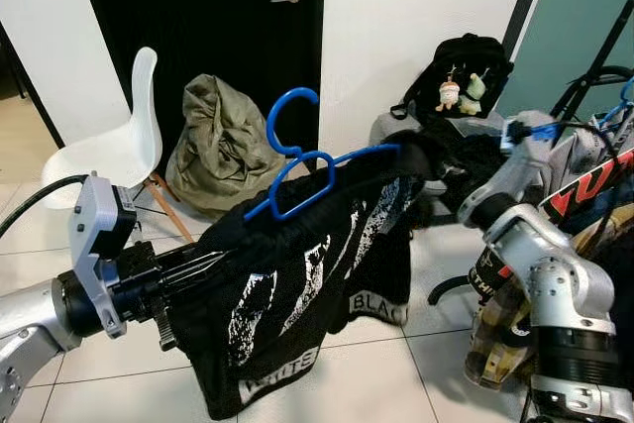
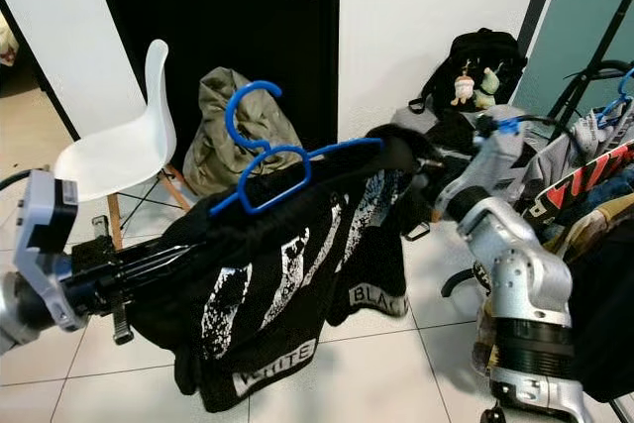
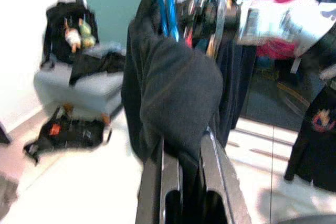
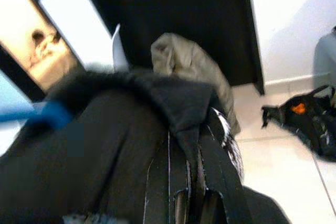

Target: Hang hanger

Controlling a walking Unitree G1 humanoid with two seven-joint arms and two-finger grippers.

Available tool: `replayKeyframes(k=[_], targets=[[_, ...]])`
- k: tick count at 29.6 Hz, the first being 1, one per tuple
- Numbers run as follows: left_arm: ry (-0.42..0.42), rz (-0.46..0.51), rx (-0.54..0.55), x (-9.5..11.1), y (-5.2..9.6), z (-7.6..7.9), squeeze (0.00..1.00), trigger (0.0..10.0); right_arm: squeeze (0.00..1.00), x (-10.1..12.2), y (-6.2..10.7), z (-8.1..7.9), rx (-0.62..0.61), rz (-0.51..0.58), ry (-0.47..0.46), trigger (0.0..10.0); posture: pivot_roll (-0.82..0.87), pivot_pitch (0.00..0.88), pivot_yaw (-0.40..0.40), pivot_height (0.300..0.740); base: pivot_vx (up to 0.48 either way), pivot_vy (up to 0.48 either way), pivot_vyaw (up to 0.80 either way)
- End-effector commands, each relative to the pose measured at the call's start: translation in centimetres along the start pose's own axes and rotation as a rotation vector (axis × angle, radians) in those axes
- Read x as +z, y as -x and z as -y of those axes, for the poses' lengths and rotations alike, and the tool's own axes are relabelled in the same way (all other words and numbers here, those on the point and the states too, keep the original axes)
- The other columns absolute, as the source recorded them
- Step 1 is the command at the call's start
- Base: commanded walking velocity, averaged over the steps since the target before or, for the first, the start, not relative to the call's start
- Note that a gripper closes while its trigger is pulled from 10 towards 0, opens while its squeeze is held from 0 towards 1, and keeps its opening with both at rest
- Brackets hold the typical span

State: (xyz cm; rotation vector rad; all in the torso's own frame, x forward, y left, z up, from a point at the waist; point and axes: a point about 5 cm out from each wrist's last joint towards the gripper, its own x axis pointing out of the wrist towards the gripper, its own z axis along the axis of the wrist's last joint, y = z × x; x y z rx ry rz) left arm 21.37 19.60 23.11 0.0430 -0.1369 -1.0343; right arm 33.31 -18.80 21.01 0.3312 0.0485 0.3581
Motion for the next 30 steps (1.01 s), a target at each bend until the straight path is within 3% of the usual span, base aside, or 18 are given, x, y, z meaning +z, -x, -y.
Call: replayKeyframes(k=[1, 10, 12, 13, 16, 20, 26, 27, 28, 30], targets=[[-0.028, 0.090, -0.023, 1.4, -0.3, 0.2, 0.00, 10.0, 0.00, -1.9, -0.3, -1.1, 0.036, -0.088, 0.008, 0.0, -0.02, 0.000, -0.040, 0.740, 0.000, 0.000, 0.00], [-0.038, 0.110, -0.052, 2.0, -0.4, 0.4, 0.00, 10.0, 0.00, -2.4, -0.6, -0.7, -0.004, -0.106, 0.007, 0.0, -0.03, 0.000, -0.041, 0.740, 0.000, 0.000, 0.00], [-0.037, 0.030, -0.057, 0.9, -0.4, 0.5, 0.00, 10.0, 0.00, 1.4, -0.5, 0.6, -0.047, 0.091, -0.030, 0.0, -0.02, 0.000, -0.040, 0.740, 0.000, 0.000, 0.00], [-0.037, 0.030, -0.057, 0.9, -0.4, 0.5, 0.00, 10.0, 0.00, 1.4, -0.5, 0.6, -0.047, 0.091, -0.030, 0.0, -0.02, 0.000, -0.040, 0.740, 0.000, 0.000, 0.00], [-0.058, -0.150, -0.045, -1.5, -0.2, 0.4, 0.00, 10.0, 0.00, 6.8, 0.7, 2.0, -0.087, 0.354, -0.051, 0.0, -0.03, 0.000, -0.038, 0.740, 0.000, 0.000, 0.00], [-0.088, -0.256, -0.035, -2.9, -0.1, 0.1, 0.00, 10.0, 0.00, 8.6, 1.5, 1.7, -0.056, 0.459, -0.080, 0.0, -0.03, 0.000, -0.038, 0.740, 0.000, 0.000, 0.00], [-0.109, -0.289, -0.018, -3.2, -0.1, -0.2, 0.00, 10.0, 0.00, 8.6, 1.5, 1.5, -0.044, 0.469, -0.089, 0.0, -0.03, 0.000, -0.035, 0.740, 0.000, 0.000, 0.00], [-0.133, -0.254, 0.016, -2.7, -0.3, -0.8, 0.00, 10.0, 0.00, 7.1, 1.0, 1.3, -0.050, 0.388, -0.056, 0.0, -0.03, 0.000, -0.032, 0.740, 0.000, 0.000, 0.00], [-0.158, -0.148, 0.062, -1.3, -0.8, -1.4, 0.00, 10.0, 0.00, 4.0, 0.2, 0.8, -0.055, 0.216, 0.010, 0.0, -0.03, 0.000, -0.032, 0.740, 0.000, 0.000, 0.00], [-0.163, -0.107, 0.073, -0.7, -0.9, -1.5, 0.00, 10.0, 0.00, 2.9, -0.1, 0.7, -0.058, 0.160, 0.036, 0.0, -0.03, 0.000, -0.032, 0.740, 0.000, 0.000, 0.00]])
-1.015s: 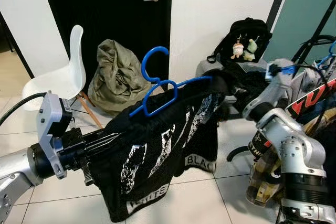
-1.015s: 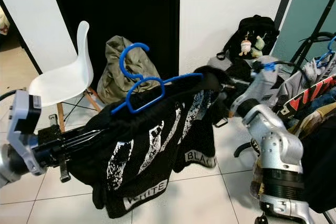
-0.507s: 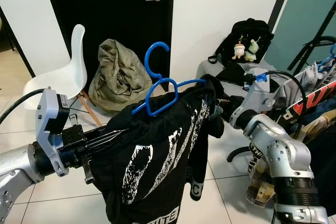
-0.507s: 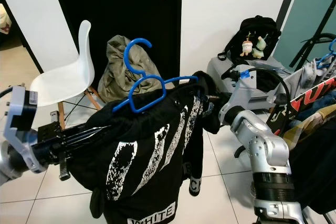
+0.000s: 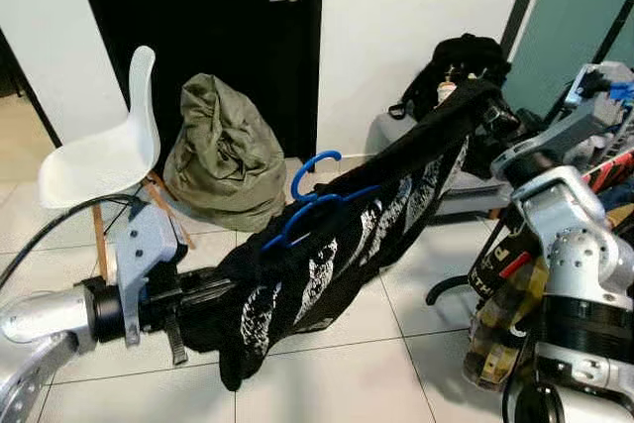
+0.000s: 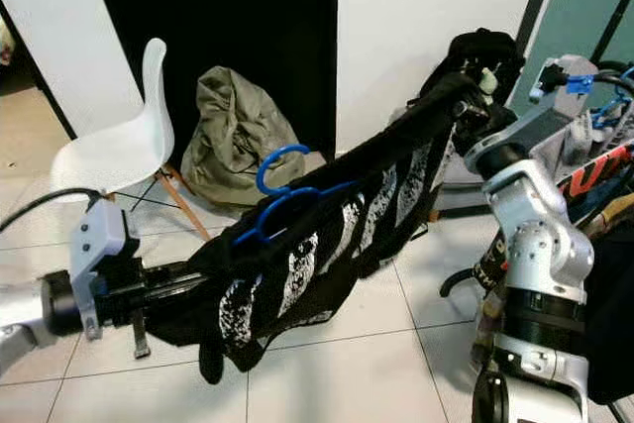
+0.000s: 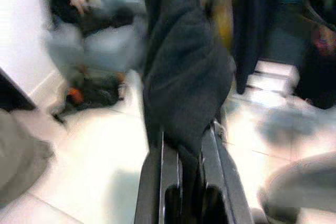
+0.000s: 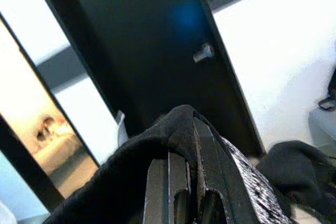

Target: Hang hanger

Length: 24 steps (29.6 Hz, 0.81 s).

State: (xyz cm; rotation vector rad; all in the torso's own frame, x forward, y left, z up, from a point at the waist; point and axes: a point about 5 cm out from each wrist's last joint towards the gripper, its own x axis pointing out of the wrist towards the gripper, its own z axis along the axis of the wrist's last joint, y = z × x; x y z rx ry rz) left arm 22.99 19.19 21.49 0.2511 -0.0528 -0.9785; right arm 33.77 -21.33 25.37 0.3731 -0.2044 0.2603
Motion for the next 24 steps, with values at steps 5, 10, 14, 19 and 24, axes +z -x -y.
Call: replayKeyframes(k=[5, 10, 14, 19, 24], targets=[[-0.013, 0.209, 0.042, 3.0, 0.5, -0.7, 0.00, 10.0, 0.00, -5.2, 0.5, -1.1, 0.003, -0.250, 0.037, 0.0, -0.02, 0.000, -0.033, 0.740, 0.000, 0.000, 0.00], [-0.021, 0.261, 0.029, 3.9, 0.7, -0.6, 0.00, 10.0, 0.00, -6.5, 0.6, -1.2, -0.009, -0.305, 0.039, 0.0, -0.03, 0.000, -0.034, 0.740, 0.000, 0.000, 0.00], [-0.018, 0.284, 0.015, 4.2, 0.7, -0.5, 0.00, 10.0, 0.00, -7.0, 0.6, -1.4, -0.002, -0.323, 0.033, 0.0, -0.03, 0.000, -0.037, 0.740, 0.000, 0.000, 0.00], [0.023, 0.301, -0.061, 4.2, 0.9, 0.4, 0.00, 10.0, 0.00, -7.2, 0.6, -0.9, -0.041, -0.324, 0.042, 0.0, -0.03, 0.000, -0.042, 0.740, 0.000, 0.000, 0.00], [0.004, 0.080, -0.057, 1.3, 0.6, 0.7, 0.00, 10.0, 0.00, -1.9, -0.4, -0.5, -0.067, -0.010, -0.089, 0.0, -0.03, 0.000, -0.038, 0.740, 0.000, 0.000, 0.00]])
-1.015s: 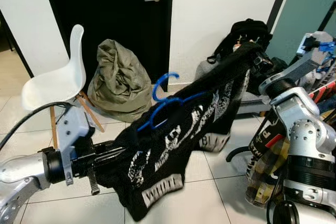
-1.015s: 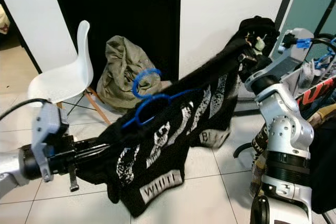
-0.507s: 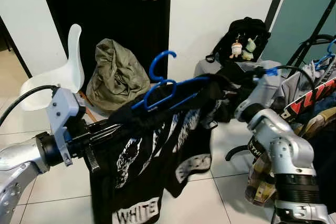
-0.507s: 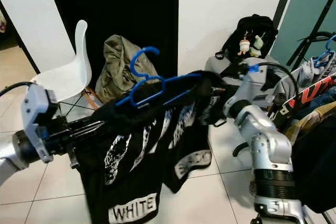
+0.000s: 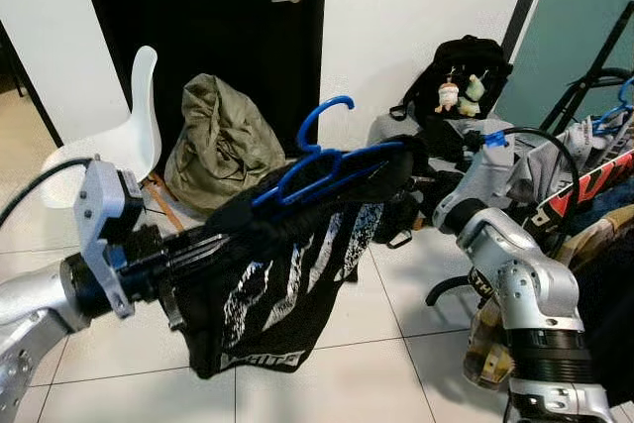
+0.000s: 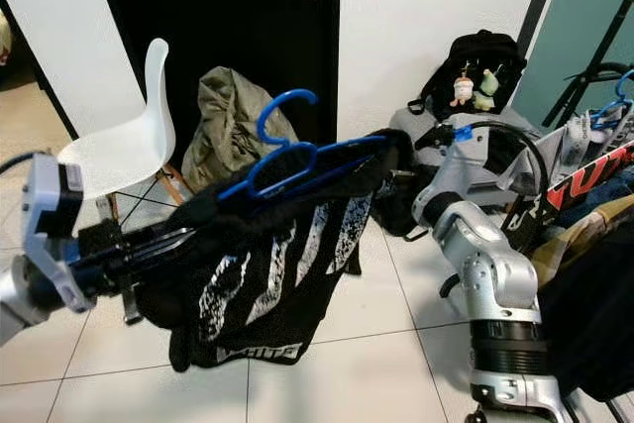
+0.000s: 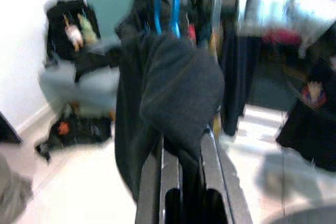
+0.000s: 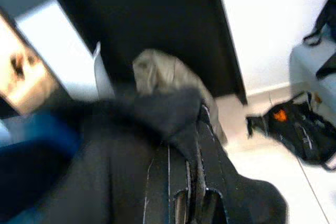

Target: Hang hanger

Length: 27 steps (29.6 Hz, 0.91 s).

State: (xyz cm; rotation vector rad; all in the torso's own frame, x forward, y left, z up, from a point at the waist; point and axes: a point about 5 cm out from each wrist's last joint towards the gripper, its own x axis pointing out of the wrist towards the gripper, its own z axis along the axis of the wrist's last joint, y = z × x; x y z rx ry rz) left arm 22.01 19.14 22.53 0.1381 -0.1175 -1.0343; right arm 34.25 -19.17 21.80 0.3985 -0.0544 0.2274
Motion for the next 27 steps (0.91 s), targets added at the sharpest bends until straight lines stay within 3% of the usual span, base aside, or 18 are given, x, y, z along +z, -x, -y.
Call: replayKeyframes(k=[1, 3, 5, 10, 14, 17, 18, 19, 20, 22, 27], targets=[[-0.059, -0.033, -0.016, 0.2, 0.0, 0.1, 0.00, 10.0, 0.00, 2.3, -0.1, 0.0, 0.002, 0.124, -0.054, 0.0, -0.03, 0.000, -0.038, 0.740, 0.000, 0.000, 0.00], [-0.092, -0.115, 0.069, -1.0, 0.3, -1.0, 0.00, 10.0, 0.00, 5.6, 0.3, 0.6, 0.005, 0.262, -0.096, 0.0, -0.03, 0.000, -0.039, 0.740, 0.000, 0.000, 0.00], [-0.136, -0.170, 0.168, -1.5, 0.5, -2.3, 0.00, 10.0, 0.00, 7.7, 0.7, 1.2, -0.015, 0.331, -0.072, 0.0, -0.03, 0.000, -0.039, 0.740, 0.000, 0.000, 0.00], [-0.161, -0.178, 0.213, -1.4, 0.6, -2.9, 0.00, 10.0, 0.00, 8.2, 1.0, 1.9, -0.039, 0.335, -0.056, 0.0, -0.03, 0.000, -0.038, 0.740, 0.000, 0.000, 0.00], [-0.172, -0.162, 0.229, -1.0, 0.5, -3.1, 0.00, 10.0, 0.00, 7.0, 1.0, 2.2, -0.063, 0.274, -0.009, 0.0, -0.03, 0.000, -0.038, 0.740, 0.000, 0.000, 0.00], [-0.175, -0.051, 0.243, 0.5, 0.3, -3.3, 0.00, 10.0, 0.00, 1.7, 0.5, 0.6, -0.017, 0.022, 0.074, 0.0, -0.03, 0.000, -0.035, 0.740, 0.000, 0.000, 0.00], [-0.175, -0.051, 0.243, 0.5, 0.3, -3.3, 0.00, 10.0, 0.00, 1.7, 0.5, 0.6, -0.017, 0.022, 0.074, 0.0, -0.03, 0.000, -0.035, 0.740, 0.000, 0.000, 0.00], [-0.171, -0.002, 0.232, 1.1, 0.2, -3.1, 0.00, 10.0, 0.00, 0.0, 0.4, -0.1, 0.009, -0.054, 0.095, 0.0, -0.03, 0.000, -0.035, 0.740, 0.000, 0.000, 0.00], [-0.171, -0.002, 0.232, 1.1, 0.2, -3.1, 0.00, 10.0, 0.00, 0.0, 0.4, -0.1, 0.009, -0.054, 0.095, 0.0, -0.03, 0.000, -0.035, 0.740, 0.000, 0.000, 0.00], [-0.152, 0.089, 0.175, 2.1, -0.1, -2.4, 0.00, 10.0, 0.00, -2.2, 0.4, -1.4, 0.054, -0.135, 0.100, 0.0, -0.03, 0.000, -0.036, 0.740, 0.000, 0.000, 0.00], [-0.126, 0.173, 0.140, 3.1, -0.2, -1.8, 0.00, 10.0, 0.00, -3.9, 0.1, -2.7, 0.095, -0.181, 0.095, 0.0, -0.03, 0.000, -0.038, 0.740, 0.000, 0.000, 0.00]])
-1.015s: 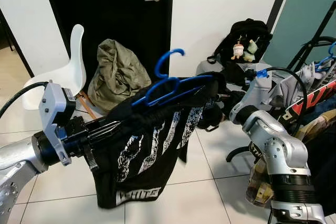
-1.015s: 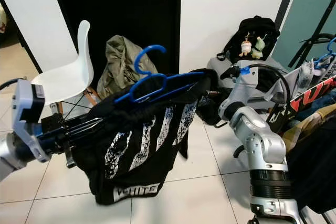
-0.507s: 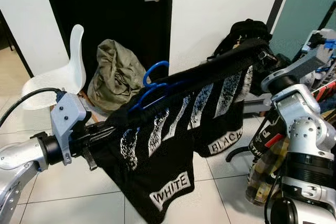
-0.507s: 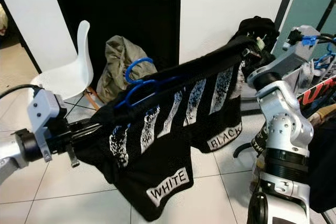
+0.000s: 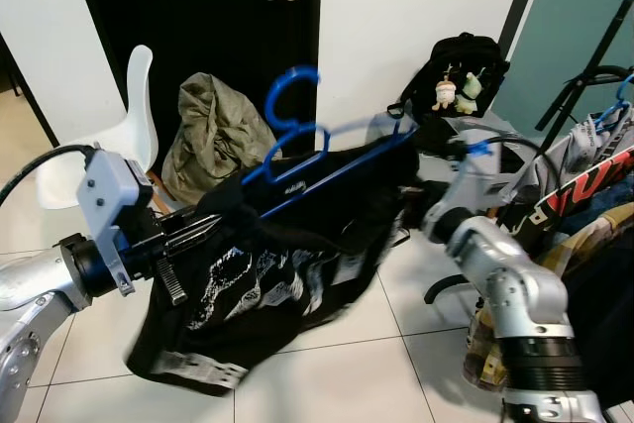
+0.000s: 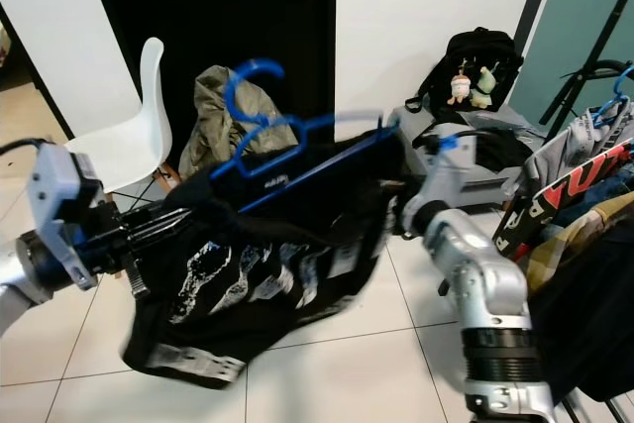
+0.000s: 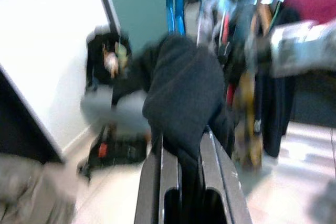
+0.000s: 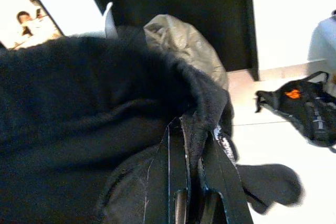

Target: Hang hanger

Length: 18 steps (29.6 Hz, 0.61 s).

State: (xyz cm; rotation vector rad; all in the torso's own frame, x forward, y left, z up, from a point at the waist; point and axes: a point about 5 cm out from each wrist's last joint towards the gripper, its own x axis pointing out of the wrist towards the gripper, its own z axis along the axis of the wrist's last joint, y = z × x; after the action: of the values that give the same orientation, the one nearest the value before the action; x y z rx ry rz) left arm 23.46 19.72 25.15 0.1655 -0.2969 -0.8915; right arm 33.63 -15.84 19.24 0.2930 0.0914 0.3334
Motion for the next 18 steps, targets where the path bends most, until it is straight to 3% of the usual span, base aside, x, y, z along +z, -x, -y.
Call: replayKeyframes(k=[1, 7, 10, 11, 13, 14, 17, 18], targets=[[-0.008, 0.049, -0.003, 0.8, 0.1, 0.0, 0.00, 10.0, 0.00, -0.1, -0.1, -0.5, 0.017, -0.007, 0.013, 0.0, -0.03, 0.000, -0.038, 0.740, 0.000, 0.000, 0.00], [0.018, 0.058, -0.042, 0.9, 0.2, 0.5, 0.00, 10.0, 0.00, 0.0, -0.2, -0.5, 0.018, -0.001, 0.023, 0.0, -0.03, 0.000, -0.042, 0.740, 0.000, 0.000, 0.00], [0.016, 0.057, -0.010, 0.6, 0.0, 0.1, 0.00, 10.0, 0.00, 0.2, 0.0, -1.3, 0.096, 0.000, 0.044, 0.2, -0.03, 0.000, -0.040, 0.740, 0.000, 0.000, 0.00], [0.004, 0.047, 0.013, 0.4, -0.1, -0.2, 0.00, 10.0, 0.00, 0.4, 0.1, -1.6, 0.129, 0.011, 0.043, 10.0, -0.03, 0.000, -0.041, 0.740, 0.000, 0.000, 0.00], [0.004, 0.047, 0.013, 0.4, -0.1, -0.2, 0.00, 10.0, 0.00, 0.4, 0.1, -1.6, 0.129, 0.011, 0.043, 10.0, -0.03, 0.000, -0.041, 0.740, 0.000, 0.000, 0.00], [-0.015, 0.009, 0.046, -0.2, -0.3, -0.6, 0.00, 10.0, 1.00, 0.6, 0.4, -2.1, 0.193, 0.030, 0.058, 10.0, -0.03, 0.000, -0.040, 0.740, 0.000, 0.000, 0.00], [-0.024, -0.013, 0.058, -0.5, -0.3, -0.7, 0.00, 10.0, 1.00, 0.6, 0.6, -2.4, 0.226, 0.036, 0.070, 10.0, -0.03, 0.000, -0.040, 0.740, 0.000, 0.000, 0.00], [-0.034, -0.059, 0.062, -1.2, -0.2, -0.8, 0.00, 10.0, 1.00, 0.6, 1.3, -2.6, 0.307, 0.039, 0.081, 10.0, -0.03, 0.000, -0.040, 0.740, 0.000, 0.000, 0.00]])
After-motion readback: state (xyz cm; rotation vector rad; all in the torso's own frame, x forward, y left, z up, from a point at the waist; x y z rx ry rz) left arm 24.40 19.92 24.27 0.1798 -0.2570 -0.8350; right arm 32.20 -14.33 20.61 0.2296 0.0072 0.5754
